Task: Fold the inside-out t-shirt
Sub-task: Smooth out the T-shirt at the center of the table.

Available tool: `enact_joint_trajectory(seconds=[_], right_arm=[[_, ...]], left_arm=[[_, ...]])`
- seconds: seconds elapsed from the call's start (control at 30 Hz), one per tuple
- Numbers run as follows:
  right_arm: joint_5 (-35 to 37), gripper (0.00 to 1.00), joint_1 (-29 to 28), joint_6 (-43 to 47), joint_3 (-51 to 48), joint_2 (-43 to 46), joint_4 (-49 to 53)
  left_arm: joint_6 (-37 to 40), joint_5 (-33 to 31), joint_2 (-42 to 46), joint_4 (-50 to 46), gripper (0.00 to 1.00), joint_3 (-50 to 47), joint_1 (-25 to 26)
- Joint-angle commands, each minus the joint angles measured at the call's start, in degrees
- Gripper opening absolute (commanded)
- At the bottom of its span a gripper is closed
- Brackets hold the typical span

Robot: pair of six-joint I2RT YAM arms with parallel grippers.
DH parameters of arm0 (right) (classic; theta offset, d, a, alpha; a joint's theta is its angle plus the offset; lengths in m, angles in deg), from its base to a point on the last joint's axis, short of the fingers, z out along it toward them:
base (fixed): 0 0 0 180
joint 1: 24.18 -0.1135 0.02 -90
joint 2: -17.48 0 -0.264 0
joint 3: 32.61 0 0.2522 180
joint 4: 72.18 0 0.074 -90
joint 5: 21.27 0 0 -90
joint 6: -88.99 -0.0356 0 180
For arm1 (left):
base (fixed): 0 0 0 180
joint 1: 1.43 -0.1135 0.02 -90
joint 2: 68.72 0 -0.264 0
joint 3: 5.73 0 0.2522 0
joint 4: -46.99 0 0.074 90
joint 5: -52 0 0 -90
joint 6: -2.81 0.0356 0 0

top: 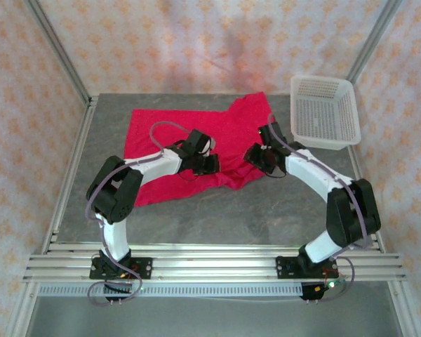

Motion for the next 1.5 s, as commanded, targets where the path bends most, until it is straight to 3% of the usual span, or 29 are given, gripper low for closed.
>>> enact_joint_trajectory(seconds=[0.0,0.37,0.63,0.8,1.2,1.27,1.43,1.47], right_arm=[[-3.7,0.38,-1.7,-7.9,-0.8,-5.0,-9.0],[-2.0,0.46,-4.4,-15.0,-3.5,-10.8,-14.3],[1.5,0.47,-4.5,-11.6,-5.7,-2.7,-7.7],[0.6,0.47,-4.6,-12.6,-9.0,-0.3,-9.0],[-1.7,0.47,-5.4,-14.8,-4.9,-8.9,-13.1],[-1.2,0.43,-5.4,-14.5,-3.8,-10.3,-13.1],[-0.1,0.01,-5.4,-12.0,-2.0,-7.9,-8.8],[0.7,0.0,-5.4,-10.8,-1.5,-6.1,-6.6]], left_arm=[[-0.8,0.2,0.2,0.9,0.0,-0.4,-0.1],[-2.0,0.4,0.0,3.1,0.0,-1.8,-0.2],[-2.0,0.6,-0.3,3.5,0.0,-2.0,-0.6],[-2.1,0.8,-0.3,3.5,0.0,-1.8,-0.6],[-2.4,0.9,0.3,3.6,0.0,-2.3,-0.5],[-2.6,1.0,0.3,3.8,0.0,-2.4,-0.6],[-2.2,0.7,0.6,3.3,0.0,-2.6,-0.6],[-1.7,0.4,0.6,2.6,0.0,-2.3,-0.6]])
